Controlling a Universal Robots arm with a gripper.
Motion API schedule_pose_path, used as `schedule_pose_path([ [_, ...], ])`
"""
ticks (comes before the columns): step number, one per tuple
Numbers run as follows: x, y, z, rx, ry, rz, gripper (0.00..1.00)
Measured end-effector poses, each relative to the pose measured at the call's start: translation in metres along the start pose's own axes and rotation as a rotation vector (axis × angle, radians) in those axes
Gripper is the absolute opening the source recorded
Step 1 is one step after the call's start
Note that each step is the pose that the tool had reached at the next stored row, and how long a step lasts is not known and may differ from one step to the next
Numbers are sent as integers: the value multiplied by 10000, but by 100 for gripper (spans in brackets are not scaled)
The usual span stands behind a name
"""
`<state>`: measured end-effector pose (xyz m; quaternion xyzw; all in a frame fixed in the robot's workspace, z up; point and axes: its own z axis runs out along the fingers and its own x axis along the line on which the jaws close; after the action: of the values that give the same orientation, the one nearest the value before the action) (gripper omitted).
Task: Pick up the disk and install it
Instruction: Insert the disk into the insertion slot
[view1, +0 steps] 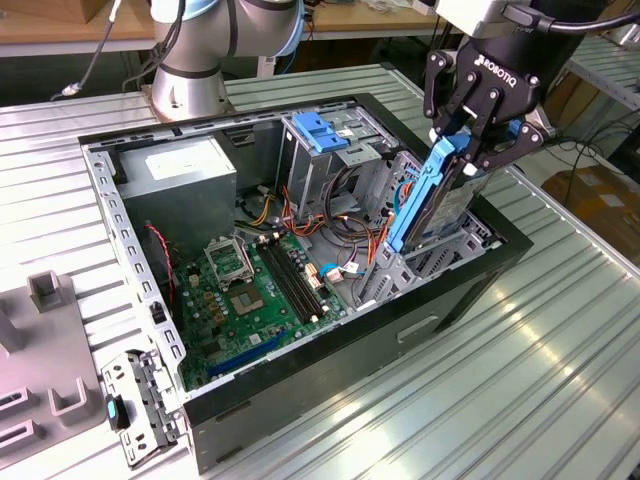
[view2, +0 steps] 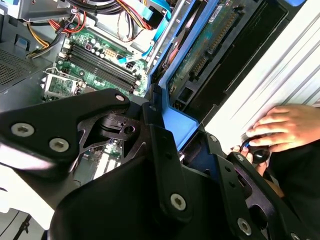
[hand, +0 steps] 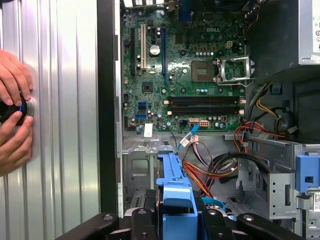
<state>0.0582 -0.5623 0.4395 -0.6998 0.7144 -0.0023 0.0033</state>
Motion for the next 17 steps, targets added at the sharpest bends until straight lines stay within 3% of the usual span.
schedule_pose_path([
  [7, 0, 1, 57, -1, 1, 1, 37],
  [8, 0, -2, 45, -32, -6, -1, 37],
  [9, -1, -13, 35, -137, 3, 0, 37],
  [10, -1, -25, 38, -189, 3, 1, 37],
  [17, -1, -44, 83, -239, 1, 1, 37],
])
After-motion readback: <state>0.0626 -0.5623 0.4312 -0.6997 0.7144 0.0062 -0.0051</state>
